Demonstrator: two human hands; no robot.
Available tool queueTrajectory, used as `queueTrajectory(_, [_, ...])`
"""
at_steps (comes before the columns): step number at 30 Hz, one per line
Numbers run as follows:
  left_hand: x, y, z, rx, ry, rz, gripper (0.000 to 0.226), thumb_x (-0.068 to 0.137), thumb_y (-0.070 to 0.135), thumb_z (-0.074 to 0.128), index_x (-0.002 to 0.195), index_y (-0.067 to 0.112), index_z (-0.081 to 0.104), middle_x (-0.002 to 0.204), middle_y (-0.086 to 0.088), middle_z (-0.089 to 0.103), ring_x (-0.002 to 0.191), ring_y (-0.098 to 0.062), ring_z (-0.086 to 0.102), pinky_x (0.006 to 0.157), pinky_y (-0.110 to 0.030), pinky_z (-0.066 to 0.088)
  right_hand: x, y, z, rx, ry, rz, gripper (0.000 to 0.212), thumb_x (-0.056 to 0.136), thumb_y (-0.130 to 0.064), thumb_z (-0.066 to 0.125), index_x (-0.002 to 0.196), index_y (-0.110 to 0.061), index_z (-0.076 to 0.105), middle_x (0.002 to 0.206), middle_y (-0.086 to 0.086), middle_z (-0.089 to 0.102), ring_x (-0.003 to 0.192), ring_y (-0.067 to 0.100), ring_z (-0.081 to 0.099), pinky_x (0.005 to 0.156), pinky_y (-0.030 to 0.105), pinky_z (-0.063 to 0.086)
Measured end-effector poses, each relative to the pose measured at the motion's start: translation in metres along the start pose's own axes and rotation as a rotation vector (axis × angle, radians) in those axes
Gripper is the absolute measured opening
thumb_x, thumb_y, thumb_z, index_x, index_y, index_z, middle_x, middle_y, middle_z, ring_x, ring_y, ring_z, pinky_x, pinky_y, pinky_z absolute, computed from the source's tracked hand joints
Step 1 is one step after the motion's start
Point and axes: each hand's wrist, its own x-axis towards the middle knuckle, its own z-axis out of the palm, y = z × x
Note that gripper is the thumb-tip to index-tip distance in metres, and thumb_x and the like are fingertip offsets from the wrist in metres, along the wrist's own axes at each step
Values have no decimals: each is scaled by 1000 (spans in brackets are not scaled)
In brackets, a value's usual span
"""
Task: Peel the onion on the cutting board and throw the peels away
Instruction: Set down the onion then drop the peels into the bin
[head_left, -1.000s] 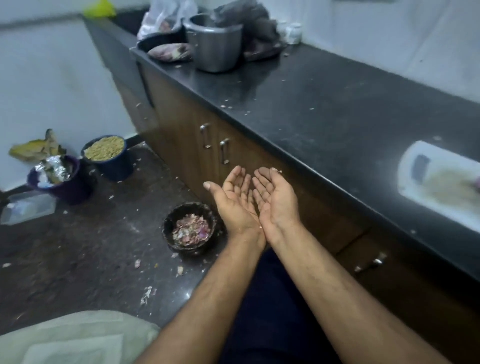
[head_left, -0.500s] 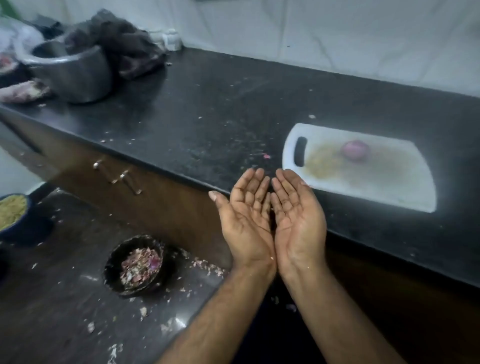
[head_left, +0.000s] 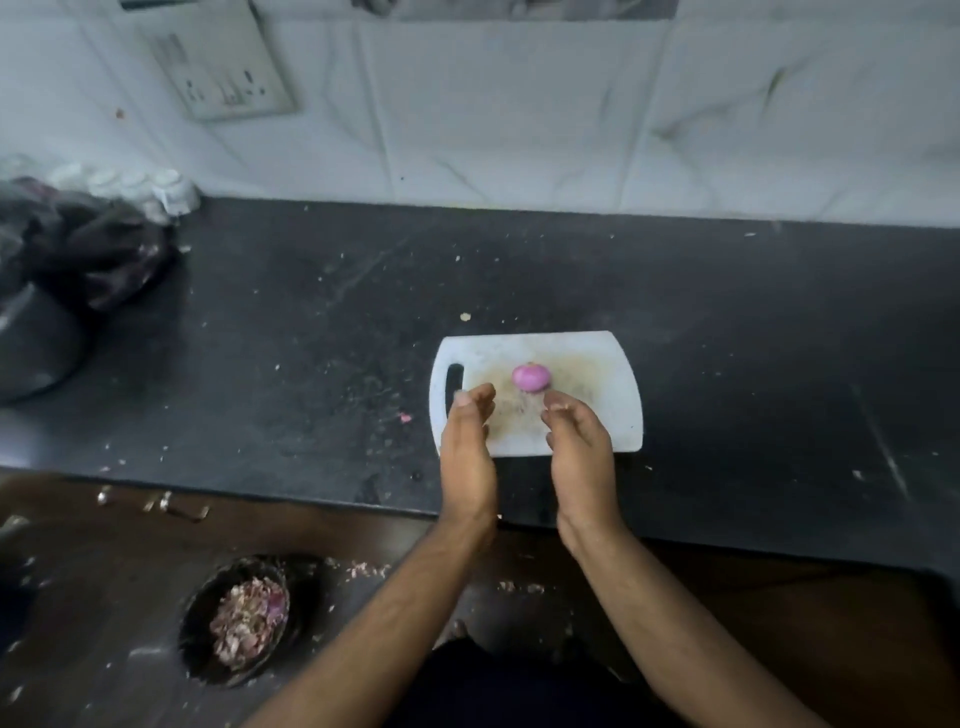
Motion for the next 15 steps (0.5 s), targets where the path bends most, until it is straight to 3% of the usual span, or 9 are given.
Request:
queueTrajectory(3, [27, -8, -2, 307, -81, 61, 27, 104, 30, 55, 129, 22, 63, 126, 12, 67, 117, -5, 63, 108, -37, 50, 26, 5, -9, -323, -43, -125, 25, 102, -18, 53, 122, -29, 65, 126, -13, 67, 121, 8, 61, 105, 30, 49])
queueTrajectory(8, [66, -20, -1, 717, -227, 190, 54, 94, 8, 63, 145, 16, 47, 143, 2, 55, 130, -10, 51, 114, -31, 41, 73, 22, -19, -804, -77, -234, 50, 99, -16, 61, 146, -13, 48, 145, 6, 51, 128, 24, 57, 105, 31, 45])
queueTrajectory(11, [87, -25, 4, 781, -270, 150, 65, 91, 7, 68, 151, 13, 42, 147, -4, 53, 130, -19, 54, 113, -36, 44, 96, 25, -16, -931, -143, -262, 60, 97, -14, 63, 152, -13, 40, 152, 6, 43, 136, 26, 50, 113, 36, 42])
queueTrajectory(15, [108, -29, 11, 810, -303, 124, 53, 92, 5, 70, 142, 9, 54, 136, -5, 61, 112, -17, 64, 98, -21, 46, 120, 27, -10, -970, -253, -343, 62, 95, -4, 62, 152, -16, 44, 145, 7, 49, 135, 25, 48, 117, 36, 37])
